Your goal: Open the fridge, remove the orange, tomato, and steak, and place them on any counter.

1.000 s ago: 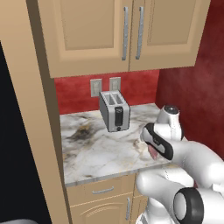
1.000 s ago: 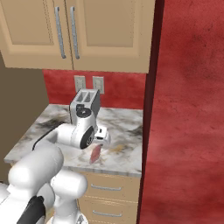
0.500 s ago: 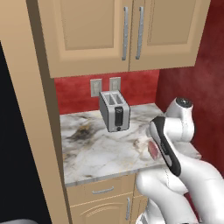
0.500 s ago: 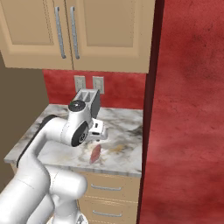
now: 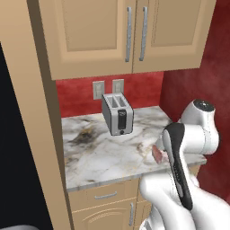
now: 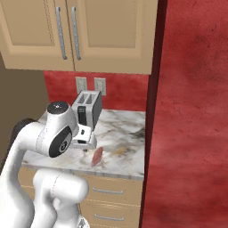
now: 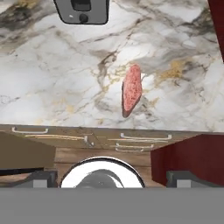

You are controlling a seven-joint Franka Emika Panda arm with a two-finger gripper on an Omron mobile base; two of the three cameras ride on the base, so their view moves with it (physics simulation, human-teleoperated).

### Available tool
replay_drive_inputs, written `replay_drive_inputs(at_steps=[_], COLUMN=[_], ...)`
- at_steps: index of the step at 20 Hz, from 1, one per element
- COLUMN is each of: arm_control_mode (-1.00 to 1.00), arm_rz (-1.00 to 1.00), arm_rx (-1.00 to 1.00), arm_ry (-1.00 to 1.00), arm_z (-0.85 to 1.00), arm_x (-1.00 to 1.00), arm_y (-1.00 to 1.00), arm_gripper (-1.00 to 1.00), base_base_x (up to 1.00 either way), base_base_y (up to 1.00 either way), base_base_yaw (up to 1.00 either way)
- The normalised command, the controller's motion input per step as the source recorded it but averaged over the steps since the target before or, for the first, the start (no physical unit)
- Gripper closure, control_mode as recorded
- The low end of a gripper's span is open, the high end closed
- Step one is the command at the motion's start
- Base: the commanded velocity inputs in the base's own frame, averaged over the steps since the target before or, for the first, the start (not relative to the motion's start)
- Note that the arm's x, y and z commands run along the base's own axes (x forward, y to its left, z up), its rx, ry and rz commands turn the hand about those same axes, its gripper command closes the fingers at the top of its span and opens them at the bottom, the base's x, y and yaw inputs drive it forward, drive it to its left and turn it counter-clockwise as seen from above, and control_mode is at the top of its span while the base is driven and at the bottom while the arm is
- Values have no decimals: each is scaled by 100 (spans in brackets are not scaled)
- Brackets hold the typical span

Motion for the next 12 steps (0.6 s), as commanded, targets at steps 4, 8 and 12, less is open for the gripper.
replay_drive_inputs(at_steps=[4,8,12], arm_control_mode=[-100,-100,-100], arm_rz=[0,0,0], arm_rx=[0,-2,-4], arm_ry=[0,0,-2], arm_z=[100,93,84], arm_x=[-90,-87,-81], arm_y=[0,6,22], arm_gripper=[-100,-100,-100], base_base_x=[0,0,0], base_base_y=[0,0,0], base_base_yaw=[0,0,0])
